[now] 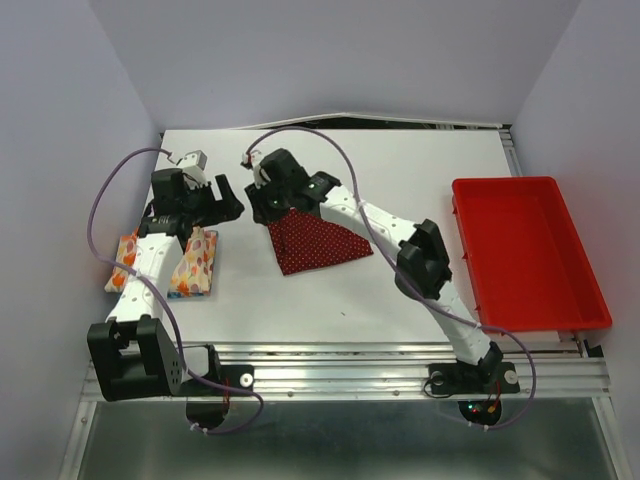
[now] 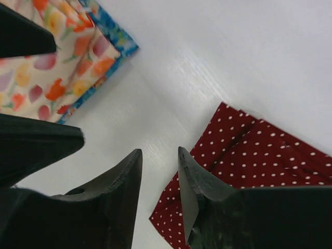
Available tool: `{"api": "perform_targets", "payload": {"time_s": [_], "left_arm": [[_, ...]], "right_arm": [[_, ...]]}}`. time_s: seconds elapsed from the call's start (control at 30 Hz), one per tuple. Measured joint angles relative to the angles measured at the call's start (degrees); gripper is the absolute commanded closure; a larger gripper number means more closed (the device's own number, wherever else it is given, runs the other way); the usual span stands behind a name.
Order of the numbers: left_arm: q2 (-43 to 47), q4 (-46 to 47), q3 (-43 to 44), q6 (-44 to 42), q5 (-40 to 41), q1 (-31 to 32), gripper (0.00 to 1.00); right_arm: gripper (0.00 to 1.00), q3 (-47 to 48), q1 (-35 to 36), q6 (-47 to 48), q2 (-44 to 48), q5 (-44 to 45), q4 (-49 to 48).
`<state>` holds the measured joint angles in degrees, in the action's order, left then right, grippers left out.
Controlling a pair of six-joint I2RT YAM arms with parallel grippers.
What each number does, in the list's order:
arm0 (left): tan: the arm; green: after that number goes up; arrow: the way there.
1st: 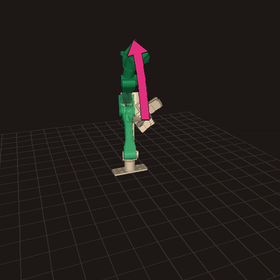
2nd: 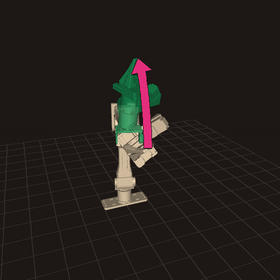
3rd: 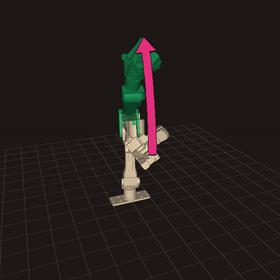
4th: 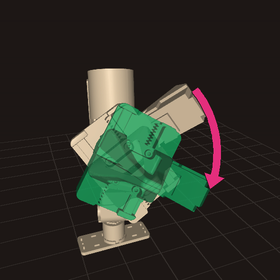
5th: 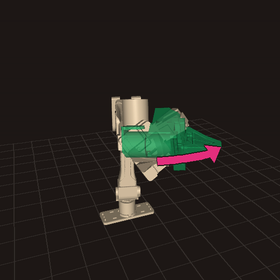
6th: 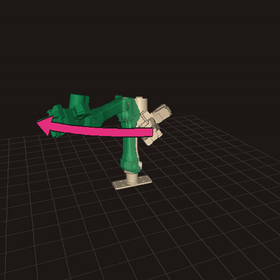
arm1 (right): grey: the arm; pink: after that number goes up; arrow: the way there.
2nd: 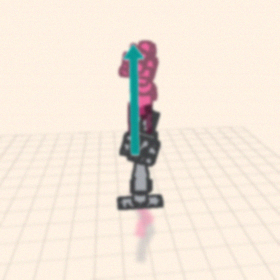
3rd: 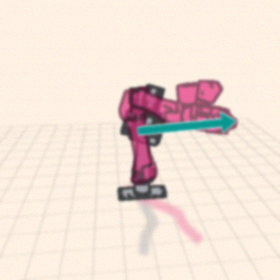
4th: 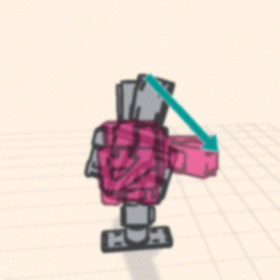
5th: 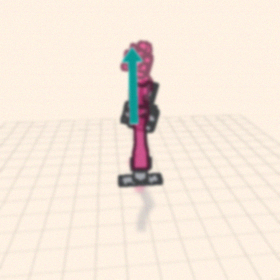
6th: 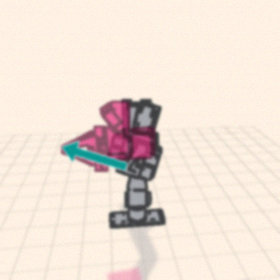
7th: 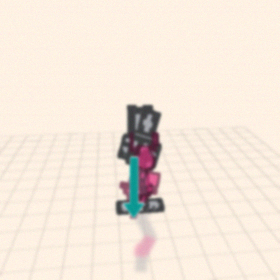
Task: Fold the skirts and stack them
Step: Neatly place the folded skirt to the corner
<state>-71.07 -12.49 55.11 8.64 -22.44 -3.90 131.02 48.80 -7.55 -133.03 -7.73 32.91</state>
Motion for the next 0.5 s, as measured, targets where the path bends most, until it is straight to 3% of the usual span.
{"api": "perform_targets", "payload": {"time_s": [0.1,0.33,0.4,0.43,0.5], "left_arm": [[-0.8,-0.7,0.1,0.4,-0.1,-0.3,0.02],[-3.0,-2.3,0.1,0.6,-0.3,-1.1,0.02],[-3.0,-2.4,0.1,0.7,-0.9,-1.0,0.02],[-3.0,-2.2,0.0,0.7,-1.3,-1.0,0.02],[-3.0,-1.9,-0.5,0.7,-1.7,-1.0,0.03]], "right_arm": [[0.55,0.0,1.9,0.0,-4.4,1.6,2.7],[0.56,0.0,3.1,0.0,-11.7,4.9,7.1],[0.71,0.3,3.1,0.0,-12.3,5.5,6.9],[0.84,0.4,3.1,0.0,-12.4,5.8,6.9],[0.94,0.6,3.1,-0.3,-12.9,5.9,6.8]]}}
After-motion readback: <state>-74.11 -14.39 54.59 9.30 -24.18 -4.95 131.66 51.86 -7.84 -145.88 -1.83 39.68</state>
